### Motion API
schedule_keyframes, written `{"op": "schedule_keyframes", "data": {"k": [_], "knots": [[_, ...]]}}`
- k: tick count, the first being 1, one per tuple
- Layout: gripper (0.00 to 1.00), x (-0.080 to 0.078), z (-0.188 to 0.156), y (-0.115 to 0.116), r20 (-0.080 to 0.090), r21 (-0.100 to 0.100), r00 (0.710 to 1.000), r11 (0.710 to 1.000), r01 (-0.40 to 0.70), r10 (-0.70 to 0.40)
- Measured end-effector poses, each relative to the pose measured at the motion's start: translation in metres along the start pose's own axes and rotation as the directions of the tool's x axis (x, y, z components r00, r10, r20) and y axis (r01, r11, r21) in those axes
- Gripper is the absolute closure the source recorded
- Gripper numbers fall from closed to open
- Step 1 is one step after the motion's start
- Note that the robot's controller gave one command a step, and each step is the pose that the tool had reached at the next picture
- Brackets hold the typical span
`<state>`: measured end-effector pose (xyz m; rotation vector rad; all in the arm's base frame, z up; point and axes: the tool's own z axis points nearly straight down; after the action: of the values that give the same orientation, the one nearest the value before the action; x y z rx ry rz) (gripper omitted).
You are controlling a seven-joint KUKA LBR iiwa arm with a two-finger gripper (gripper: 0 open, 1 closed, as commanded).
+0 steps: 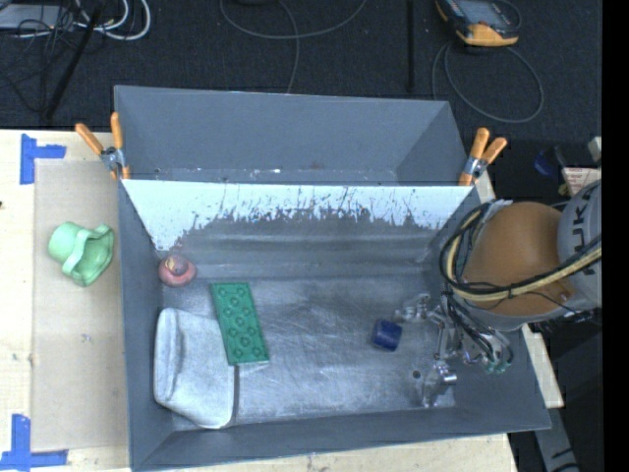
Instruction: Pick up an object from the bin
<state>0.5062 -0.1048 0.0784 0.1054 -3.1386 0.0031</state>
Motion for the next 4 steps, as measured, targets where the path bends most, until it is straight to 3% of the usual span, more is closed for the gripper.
{"op": "schedule_keyframes", "data": {"k": [1,2,3,4], "knots": [[1.00,0.000,0.000,0.002,0.000,-0.003,1.000,1.000,0.000,0.000],[0.00,0.000,0.000,0.003,0.000,-0.003,1.000,1.000,-0.001,0.001],[0.00,-0.028,0.007,0.043,0.006,-0.002,0.993,0.993,-0.114,0.114],[1.00,-0.030,0.003,0.042,0.013,-0.002,0.993,0.993,-0.115,0.115]]}}
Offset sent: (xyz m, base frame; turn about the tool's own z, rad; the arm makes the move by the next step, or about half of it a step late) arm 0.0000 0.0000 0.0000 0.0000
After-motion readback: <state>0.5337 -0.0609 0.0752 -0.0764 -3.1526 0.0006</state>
